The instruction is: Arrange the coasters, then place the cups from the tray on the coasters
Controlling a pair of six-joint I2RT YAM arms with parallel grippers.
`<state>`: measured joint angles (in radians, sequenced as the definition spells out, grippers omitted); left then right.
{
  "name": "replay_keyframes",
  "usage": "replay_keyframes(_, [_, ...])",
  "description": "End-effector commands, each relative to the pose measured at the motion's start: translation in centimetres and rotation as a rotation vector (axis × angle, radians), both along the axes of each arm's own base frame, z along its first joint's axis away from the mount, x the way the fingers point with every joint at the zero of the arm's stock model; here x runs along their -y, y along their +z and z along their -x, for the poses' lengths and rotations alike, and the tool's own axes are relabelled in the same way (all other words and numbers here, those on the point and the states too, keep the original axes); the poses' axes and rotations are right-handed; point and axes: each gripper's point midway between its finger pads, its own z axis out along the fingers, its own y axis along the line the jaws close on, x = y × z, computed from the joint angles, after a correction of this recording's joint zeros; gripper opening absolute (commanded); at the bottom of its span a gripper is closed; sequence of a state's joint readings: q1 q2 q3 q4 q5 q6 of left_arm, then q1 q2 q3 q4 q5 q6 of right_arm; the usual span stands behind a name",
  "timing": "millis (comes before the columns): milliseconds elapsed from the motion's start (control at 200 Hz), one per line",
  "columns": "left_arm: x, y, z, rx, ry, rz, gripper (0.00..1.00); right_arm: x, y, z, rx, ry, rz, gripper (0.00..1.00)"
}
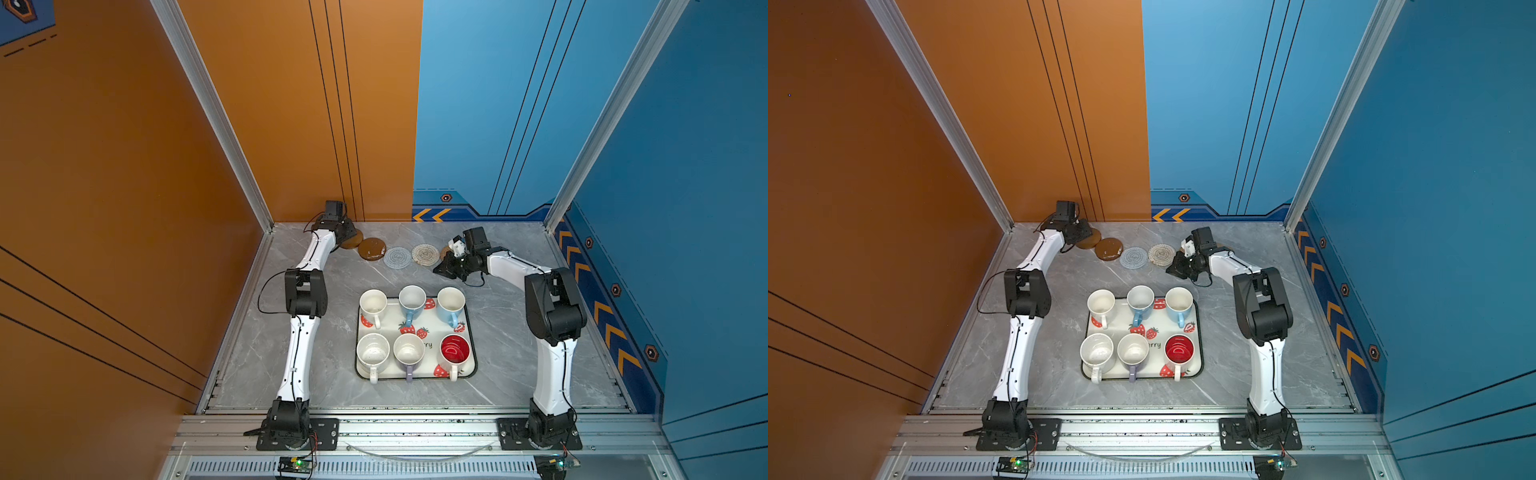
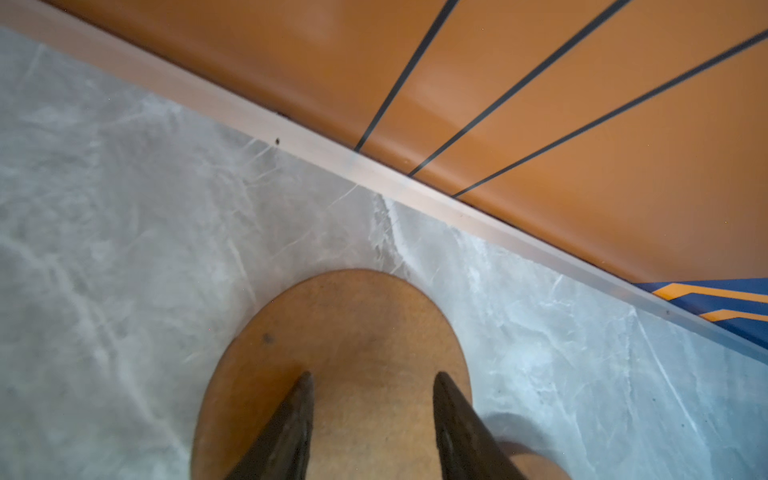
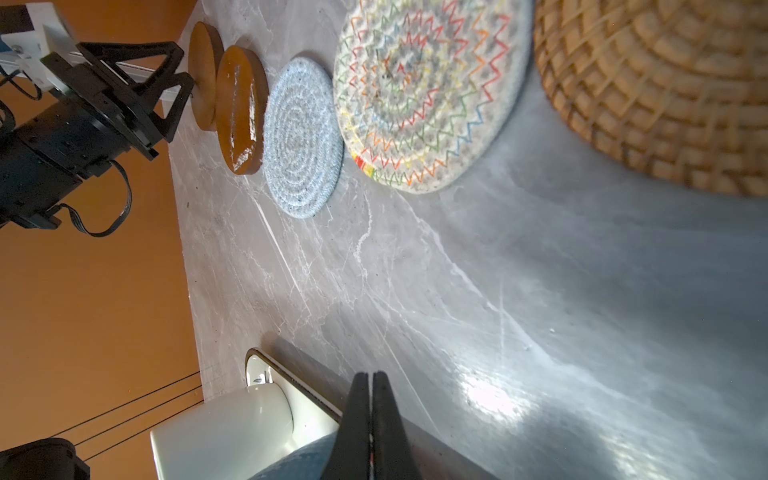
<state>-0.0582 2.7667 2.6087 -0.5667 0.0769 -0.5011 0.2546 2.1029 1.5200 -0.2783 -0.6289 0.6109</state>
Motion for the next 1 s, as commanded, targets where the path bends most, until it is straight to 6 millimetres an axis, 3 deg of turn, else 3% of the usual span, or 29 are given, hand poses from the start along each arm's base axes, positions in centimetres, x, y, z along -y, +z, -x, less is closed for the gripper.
replay_keyframes(0, [-1.3, 1.7, 1.6, -0.049, 0.001, -0.051, 0.48, -1.0, 2.4, -1.7, 0.054, 0.016, -0.04, 0.0])
replay_keyframes(140, [-1.5, 4.6, 1.8, -0.012, -0.011, -0.059, 0.49, -1.9, 4.5, -4.0, 0.108, 0.029, -0.069, 0.0])
replay_keyframes(336, [-2.6, 5.8, 3.1, -0.026, -0.005, -0.094, 0.49, -5.0, 6.2, -8.0, 0.148, 0.077, -0.157, 0.01])
replay_keyframes(631, [-5.3, 4.0, 2.4, -0.038, 0.057, -0.106, 0.51, -9.8, 6.1, -13.0, 0.186, 0.078, -0.327, 0.08])
replay_keyframes(801, [-5.3, 2.8, 1.3, -0.011, 0.071, -0.024, 0.51, -10.5, 6.2, -15.9, 0.233, -0.005, -0.49, 0.11])
replay_keyframes(997, [-5.4, 1.7, -0.7, 0.069, 0.08, 0.047, 0.53, -10.8, 5.2, -16.8, 0.23, -0.038, -0.538, 0.12])
